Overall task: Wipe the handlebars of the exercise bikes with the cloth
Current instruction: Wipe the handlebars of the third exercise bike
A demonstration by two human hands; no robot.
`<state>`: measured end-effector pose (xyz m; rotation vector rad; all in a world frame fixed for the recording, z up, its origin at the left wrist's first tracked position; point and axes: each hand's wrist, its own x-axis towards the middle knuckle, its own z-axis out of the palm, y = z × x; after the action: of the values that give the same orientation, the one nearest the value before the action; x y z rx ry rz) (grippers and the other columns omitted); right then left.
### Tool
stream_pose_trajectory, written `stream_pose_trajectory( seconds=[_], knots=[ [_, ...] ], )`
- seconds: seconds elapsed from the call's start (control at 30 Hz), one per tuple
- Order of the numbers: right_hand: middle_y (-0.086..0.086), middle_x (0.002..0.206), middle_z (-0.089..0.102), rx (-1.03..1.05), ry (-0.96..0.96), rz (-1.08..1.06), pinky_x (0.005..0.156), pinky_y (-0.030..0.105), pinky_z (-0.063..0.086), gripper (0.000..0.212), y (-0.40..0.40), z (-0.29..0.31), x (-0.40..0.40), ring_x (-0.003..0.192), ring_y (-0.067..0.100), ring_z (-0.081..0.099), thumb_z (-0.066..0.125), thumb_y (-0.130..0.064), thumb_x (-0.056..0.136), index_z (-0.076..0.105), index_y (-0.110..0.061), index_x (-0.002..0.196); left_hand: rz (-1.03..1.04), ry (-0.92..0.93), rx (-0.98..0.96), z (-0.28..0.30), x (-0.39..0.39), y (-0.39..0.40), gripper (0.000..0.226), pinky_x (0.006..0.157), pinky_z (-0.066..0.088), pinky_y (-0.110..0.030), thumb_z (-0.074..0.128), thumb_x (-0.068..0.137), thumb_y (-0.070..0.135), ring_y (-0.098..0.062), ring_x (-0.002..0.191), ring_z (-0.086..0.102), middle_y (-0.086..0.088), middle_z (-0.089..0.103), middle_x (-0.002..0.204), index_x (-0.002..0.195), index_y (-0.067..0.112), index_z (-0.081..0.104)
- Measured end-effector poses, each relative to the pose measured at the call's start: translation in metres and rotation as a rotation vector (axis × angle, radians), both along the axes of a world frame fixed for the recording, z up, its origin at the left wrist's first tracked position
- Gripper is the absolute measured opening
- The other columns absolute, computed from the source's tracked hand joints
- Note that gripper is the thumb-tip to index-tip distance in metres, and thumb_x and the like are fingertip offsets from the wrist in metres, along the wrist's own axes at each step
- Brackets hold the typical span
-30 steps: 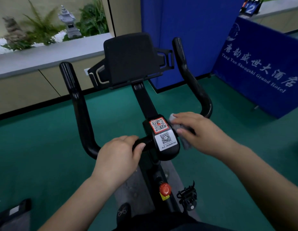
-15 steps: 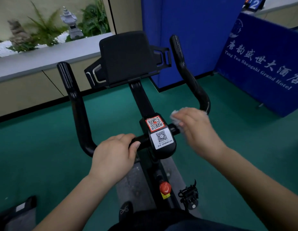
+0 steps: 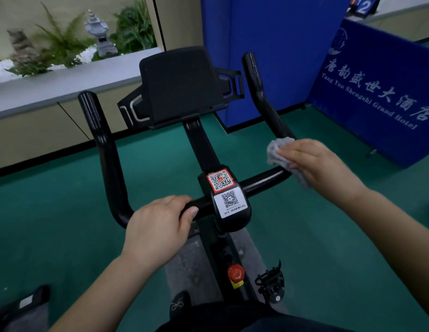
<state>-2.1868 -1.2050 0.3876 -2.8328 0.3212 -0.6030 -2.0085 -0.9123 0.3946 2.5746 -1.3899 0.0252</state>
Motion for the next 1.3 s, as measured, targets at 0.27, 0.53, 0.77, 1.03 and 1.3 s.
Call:
stream_pose_trajectory(
  seconds=[0.27,0.53,0.77,1.03,1.3],
  knots=[
    [0.012,0.118,0.061,0.211,-0.218,-0.540,0.090,0.018,0.034,0.031,0.022,0.032,0.009,0.108,0.025,0.055,0.054,-0.019,0.095,0.063,-0.006,0.121,0.008,-0.018,-0.012,0.000,-0.002,0.000,0.038,0.049,0.043,-0.026,0.031,0.086,0.049,-0.019,0.069,0.066,0.011,0.068,0.080,0.093,0.032,0.064],
    [0.013,0.148,0.033,0.370,0.086,-0.600,0.113,0.031,0.022,0.061,0.056,0.013,0.009,0.137,0.028,0.028,0.058,-0.026,0.093,0.033,-0.008,0.146,0.008,0.008,-0.003,0.000,-0.003,0.000,0.042,0.051,0.039,-0.026,0.027,0.085,0.052,-0.018,0.072,0.064,0.012,0.067,0.081,0.096,0.033,0.064],
    [0.020,0.110,0.063,0.394,0.200,-0.728,0.074,0.032,0.044,0.045,0.007,0.029,0.051,0.099,0.034,0.059,0.051,-0.032,0.096,0.050,-0.006,0.132,0.011,-0.001,0.012,0.000,-0.003,-0.001,0.043,0.050,0.041,-0.027,0.025,0.086,0.052,-0.017,0.072,0.065,0.013,0.067,0.081,0.096,0.034,0.063],
    [0.017,0.099,0.055,0.384,0.417,-0.689,0.060,0.033,0.045,0.030,0.013,0.046,0.054,0.078,0.029,0.056,0.047,-0.031,0.097,0.053,-0.008,0.115,0.003,-0.004,-0.007,-0.001,-0.001,0.001,0.042,0.049,0.037,-0.025,0.027,0.086,0.052,-0.016,0.070,0.064,0.013,0.066,0.079,0.095,0.035,0.064],
    [0.016,0.123,0.059,0.565,0.166,-0.674,0.082,0.036,0.048,0.057,0.016,0.035,0.043,0.104,0.030,0.057,0.067,-0.033,0.086,0.047,-0.007,0.133,0.000,0.001,-0.003,-0.001,-0.001,-0.003,0.039,0.048,0.041,-0.026,0.030,0.086,0.050,-0.017,0.068,0.064,0.013,0.066,0.077,0.093,0.033,0.064]
  ],
)
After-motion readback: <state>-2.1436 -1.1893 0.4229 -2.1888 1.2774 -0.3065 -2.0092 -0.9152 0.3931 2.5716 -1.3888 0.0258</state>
